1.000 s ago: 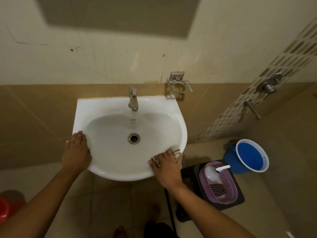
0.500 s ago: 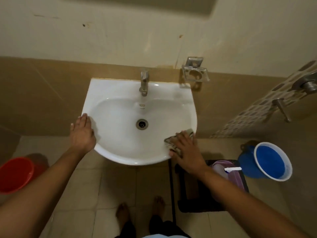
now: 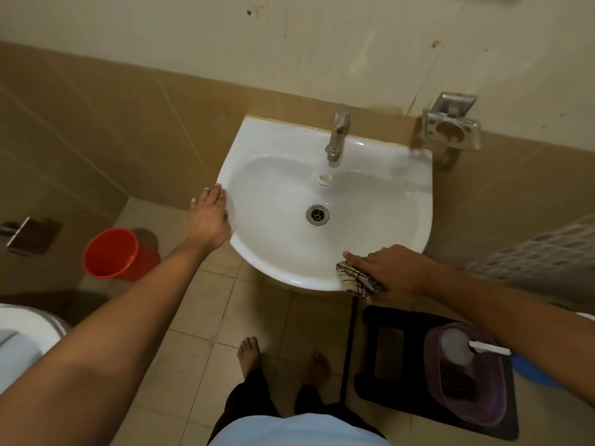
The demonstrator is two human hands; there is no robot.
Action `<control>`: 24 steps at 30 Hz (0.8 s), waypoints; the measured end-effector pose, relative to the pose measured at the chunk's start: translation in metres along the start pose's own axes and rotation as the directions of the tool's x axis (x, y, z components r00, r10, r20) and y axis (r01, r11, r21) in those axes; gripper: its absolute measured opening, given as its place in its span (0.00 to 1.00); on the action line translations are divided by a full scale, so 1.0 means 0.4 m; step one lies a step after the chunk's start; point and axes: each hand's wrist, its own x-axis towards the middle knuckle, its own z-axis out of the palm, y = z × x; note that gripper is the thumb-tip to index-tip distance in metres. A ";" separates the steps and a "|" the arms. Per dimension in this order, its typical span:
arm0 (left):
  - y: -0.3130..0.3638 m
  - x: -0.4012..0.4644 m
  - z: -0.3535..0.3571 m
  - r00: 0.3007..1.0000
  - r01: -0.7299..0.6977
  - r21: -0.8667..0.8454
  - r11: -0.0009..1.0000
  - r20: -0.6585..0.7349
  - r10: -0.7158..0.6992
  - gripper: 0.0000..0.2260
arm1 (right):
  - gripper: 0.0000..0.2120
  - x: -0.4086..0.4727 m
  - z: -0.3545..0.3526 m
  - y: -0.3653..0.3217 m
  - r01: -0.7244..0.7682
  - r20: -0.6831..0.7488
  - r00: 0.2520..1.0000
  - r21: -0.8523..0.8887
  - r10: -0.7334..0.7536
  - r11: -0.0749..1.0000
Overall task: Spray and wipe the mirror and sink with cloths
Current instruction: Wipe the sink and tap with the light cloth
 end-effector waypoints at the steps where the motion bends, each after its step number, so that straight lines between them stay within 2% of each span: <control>1: 0.000 0.000 0.000 1.000 -0.005 -0.006 1.000 -0.007 0.005 0.25 | 0.49 0.019 0.000 -0.005 0.030 -0.043 0.999 -0.048 -0.032 0.998; 4: -0.013 0.009 -0.008 0.998 -0.039 -0.023 0.999 -0.047 0.038 0.26 | 0.45 0.043 0.025 -0.030 0.052 -0.194 0.979 -0.021 -0.055 0.998; 8: -0.051 0.035 -0.023 0.980 -0.149 -0.044 0.988 -0.140 0.142 0.22 | 0.41 0.052 0.060 -0.087 -0.068 -0.342 0.935 0.081 0.091 0.994; 12: -0.081 0.075 -0.031 0.972 -0.205 -0.119 0.971 -0.143 0.188 0.16 | 0.38 0.142 0.037 -0.212 -0.153 -0.405 0.892 0.145 0.200 0.977; 16: -0.105 0.118 -0.047 0.955 -0.276 -0.123 0.953 -0.144 0.258 0.16 | 0.39 0.335 -0.029 -0.362 -0.281 -0.337 0.851 0.357 0.404 0.891; 19: -0.123 0.151 -0.056 0.940 -0.331 -0.124 0.936 -0.133 0.314 0.16 | 0.38 0.483 -0.120 -0.420 -0.325 -0.284 0.784 0.570 0.552 0.754; 24: -0.157 0.217 -0.062 0.935 -0.354 -0.209 0.911 -0.114 0.337 0.14 | 0.36 0.696 -0.209 -0.429 -0.438 -0.205 0.645 0.691 0.737 0.575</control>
